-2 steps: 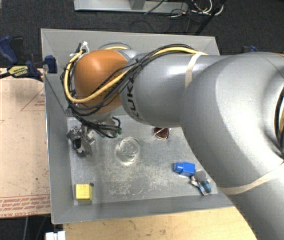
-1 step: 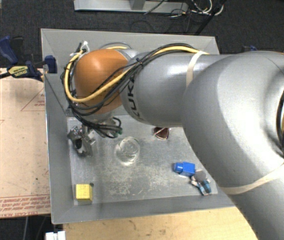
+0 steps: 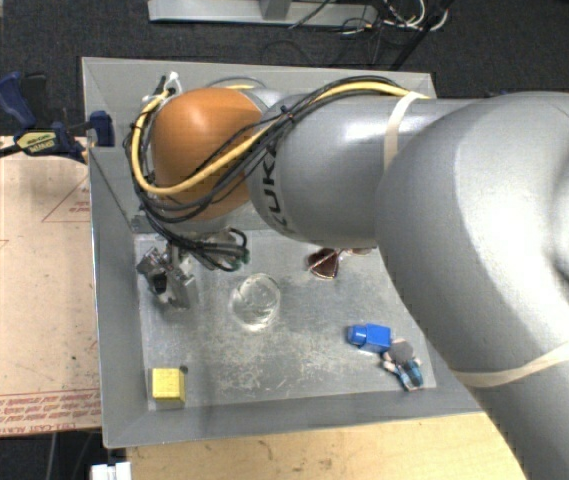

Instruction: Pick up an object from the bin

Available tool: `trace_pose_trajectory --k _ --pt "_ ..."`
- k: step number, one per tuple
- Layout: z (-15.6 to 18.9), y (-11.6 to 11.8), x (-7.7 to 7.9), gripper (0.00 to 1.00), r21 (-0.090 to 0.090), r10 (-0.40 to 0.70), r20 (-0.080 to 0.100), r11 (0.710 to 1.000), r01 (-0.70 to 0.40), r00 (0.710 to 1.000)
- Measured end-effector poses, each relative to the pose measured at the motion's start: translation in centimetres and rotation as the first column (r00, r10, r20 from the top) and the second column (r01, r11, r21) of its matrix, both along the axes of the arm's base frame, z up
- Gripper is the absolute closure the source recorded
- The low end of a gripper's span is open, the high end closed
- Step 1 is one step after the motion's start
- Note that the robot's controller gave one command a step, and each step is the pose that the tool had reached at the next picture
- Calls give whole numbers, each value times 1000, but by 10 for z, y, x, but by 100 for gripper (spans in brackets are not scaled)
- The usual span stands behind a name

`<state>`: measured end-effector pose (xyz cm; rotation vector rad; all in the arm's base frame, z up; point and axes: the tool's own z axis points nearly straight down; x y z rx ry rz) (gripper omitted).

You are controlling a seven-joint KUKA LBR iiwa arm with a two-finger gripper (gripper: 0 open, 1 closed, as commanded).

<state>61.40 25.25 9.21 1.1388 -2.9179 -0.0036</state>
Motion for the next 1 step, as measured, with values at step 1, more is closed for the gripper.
trace_pose_trajectory --k 1 --pt "25 1 2 100 3 0 8 1000 0 1000"
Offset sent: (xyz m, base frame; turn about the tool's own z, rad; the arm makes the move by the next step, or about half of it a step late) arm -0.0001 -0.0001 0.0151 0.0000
